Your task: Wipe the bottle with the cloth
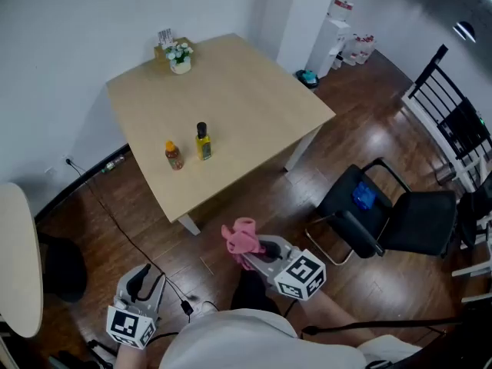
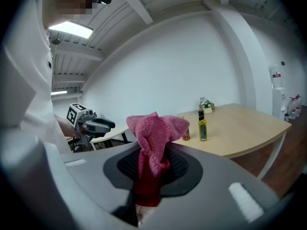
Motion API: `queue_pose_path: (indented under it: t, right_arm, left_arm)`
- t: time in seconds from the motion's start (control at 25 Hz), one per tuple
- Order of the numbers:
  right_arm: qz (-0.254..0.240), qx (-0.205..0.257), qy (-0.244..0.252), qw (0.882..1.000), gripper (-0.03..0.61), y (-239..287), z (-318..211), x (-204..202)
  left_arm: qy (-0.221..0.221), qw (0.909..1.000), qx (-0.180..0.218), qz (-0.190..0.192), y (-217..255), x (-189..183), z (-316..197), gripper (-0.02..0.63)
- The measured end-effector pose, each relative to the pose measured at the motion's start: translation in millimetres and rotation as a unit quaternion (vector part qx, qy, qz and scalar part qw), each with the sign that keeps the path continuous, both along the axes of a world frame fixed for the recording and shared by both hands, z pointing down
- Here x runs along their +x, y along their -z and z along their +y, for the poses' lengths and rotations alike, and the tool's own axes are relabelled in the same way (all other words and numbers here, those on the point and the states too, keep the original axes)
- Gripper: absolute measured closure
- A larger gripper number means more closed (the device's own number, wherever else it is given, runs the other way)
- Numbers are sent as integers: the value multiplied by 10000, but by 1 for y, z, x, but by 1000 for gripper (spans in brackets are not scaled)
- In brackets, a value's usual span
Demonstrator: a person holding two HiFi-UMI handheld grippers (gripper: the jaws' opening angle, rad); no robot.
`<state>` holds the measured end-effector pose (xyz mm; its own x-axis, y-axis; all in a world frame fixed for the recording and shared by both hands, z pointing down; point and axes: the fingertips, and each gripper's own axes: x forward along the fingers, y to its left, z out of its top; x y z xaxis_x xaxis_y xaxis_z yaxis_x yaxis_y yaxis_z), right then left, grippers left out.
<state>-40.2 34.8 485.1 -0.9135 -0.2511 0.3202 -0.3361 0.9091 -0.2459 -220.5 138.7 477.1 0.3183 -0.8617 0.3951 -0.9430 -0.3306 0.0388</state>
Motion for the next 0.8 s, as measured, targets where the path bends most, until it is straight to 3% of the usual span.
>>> queue_pose_path:
  t: [0.24,0.4,0.64,0.8]
  right_arm:
    - [203,94,-43,9997,491,17,91,7]
    - [143,37,-143,9998,492,26,117,22]
    - [185,408,127,9989,491,51,136,51]
    - [178,439,138,9988,491,48,141,75]
  left_arm:
    - [-297,9993,151,156,14,7,67,466]
    - [-215,9988,270,347,17,29,83,468]
    - [-404,9970,518,398,50,85,86,468]
    - [-347,9973,432,489,44,109,88,472]
